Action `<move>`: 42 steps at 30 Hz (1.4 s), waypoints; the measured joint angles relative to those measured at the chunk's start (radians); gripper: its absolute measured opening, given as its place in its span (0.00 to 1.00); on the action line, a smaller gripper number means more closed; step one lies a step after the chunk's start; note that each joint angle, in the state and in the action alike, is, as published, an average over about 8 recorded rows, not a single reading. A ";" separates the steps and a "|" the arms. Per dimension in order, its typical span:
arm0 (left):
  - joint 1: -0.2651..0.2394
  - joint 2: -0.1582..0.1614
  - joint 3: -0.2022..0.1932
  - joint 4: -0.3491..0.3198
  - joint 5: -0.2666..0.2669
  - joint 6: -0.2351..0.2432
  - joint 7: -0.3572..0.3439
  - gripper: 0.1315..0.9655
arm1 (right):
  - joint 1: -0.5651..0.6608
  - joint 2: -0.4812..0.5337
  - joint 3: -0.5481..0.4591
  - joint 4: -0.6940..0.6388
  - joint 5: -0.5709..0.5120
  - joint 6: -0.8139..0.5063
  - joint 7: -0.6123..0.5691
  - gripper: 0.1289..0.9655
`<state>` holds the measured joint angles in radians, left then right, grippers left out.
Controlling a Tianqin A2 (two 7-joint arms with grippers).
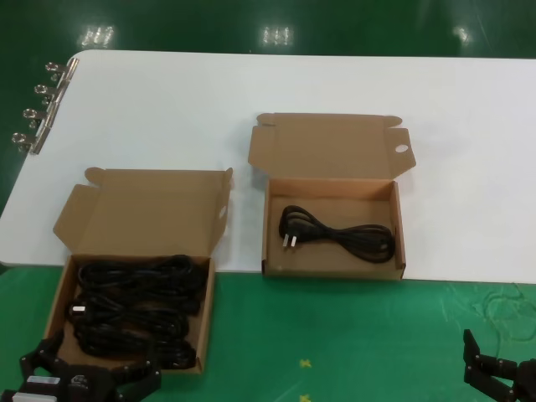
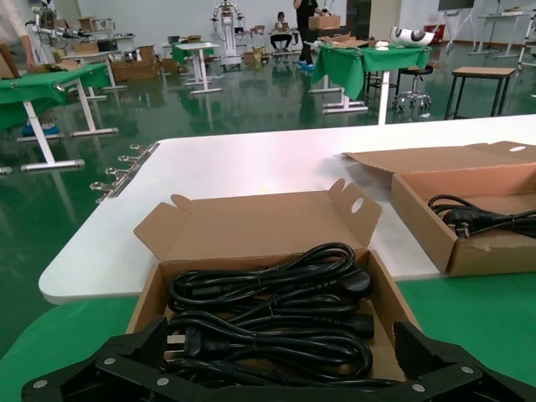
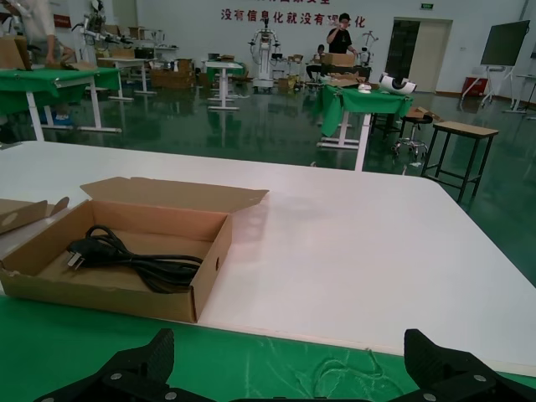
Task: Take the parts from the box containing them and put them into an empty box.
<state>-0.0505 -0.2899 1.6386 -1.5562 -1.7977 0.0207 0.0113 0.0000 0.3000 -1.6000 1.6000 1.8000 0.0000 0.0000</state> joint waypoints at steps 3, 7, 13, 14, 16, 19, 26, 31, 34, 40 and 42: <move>0.000 0.000 0.000 0.000 0.000 0.000 0.000 1.00 | 0.000 0.000 0.000 0.000 0.000 0.000 0.000 1.00; 0.000 0.000 0.000 0.000 0.000 0.000 0.000 1.00 | 0.000 0.000 0.000 0.000 0.000 0.000 0.000 1.00; 0.000 0.000 0.000 0.000 0.000 0.000 0.000 1.00 | 0.000 0.000 0.000 0.000 0.000 0.000 0.000 1.00; 0.000 0.000 0.000 0.000 0.000 0.000 0.000 1.00 | 0.000 0.000 0.000 0.000 0.000 0.000 0.000 1.00; 0.000 0.000 0.000 0.000 0.000 0.000 0.000 1.00 | 0.000 0.000 0.000 0.000 0.000 0.000 0.000 1.00; 0.000 0.000 0.000 0.000 0.000 0.000 0.000 1.00 | 0.000 0.000 0.000 0.000 0.000 0.000 0.000 1.00; 0.000 0.000 0.000 0.000 0.000 0.000 0.000 1.00 | 0.000 0.000 0.000 0.000 0.000 0.000 0.000 1.00; 0.000 0.000 0.000 0.000 0.000 0.000 0.000 1.00 | 0.000 0.000 0.000 0.000 0.000 0.000 0.000 1.00; 0.000 0.000 0.000 0.000 0.000 0.000 0.000 1.00 | 0.000 0.000 0.000 0.000 0.000 0.000 0.000 1.00; 0.000 0.000 0.000 0.000 0.000 0.000 0.000 1.00 | 0.000 0.000 0.000 0.000 0.000 0.000 0.000 1.00; 0.000 0.000 0.000 0.000 0.000 0.000 0.000 1.00 | 0.000 0.000 0.000 0.000 0.000 0.000 0.000 1.00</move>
<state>-0.0505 -0.2899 1.6386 -1.5562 -1.7977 0.0207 0.0113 0.0000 0.3000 -1.6000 1.6000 1.8000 0.0000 0.0000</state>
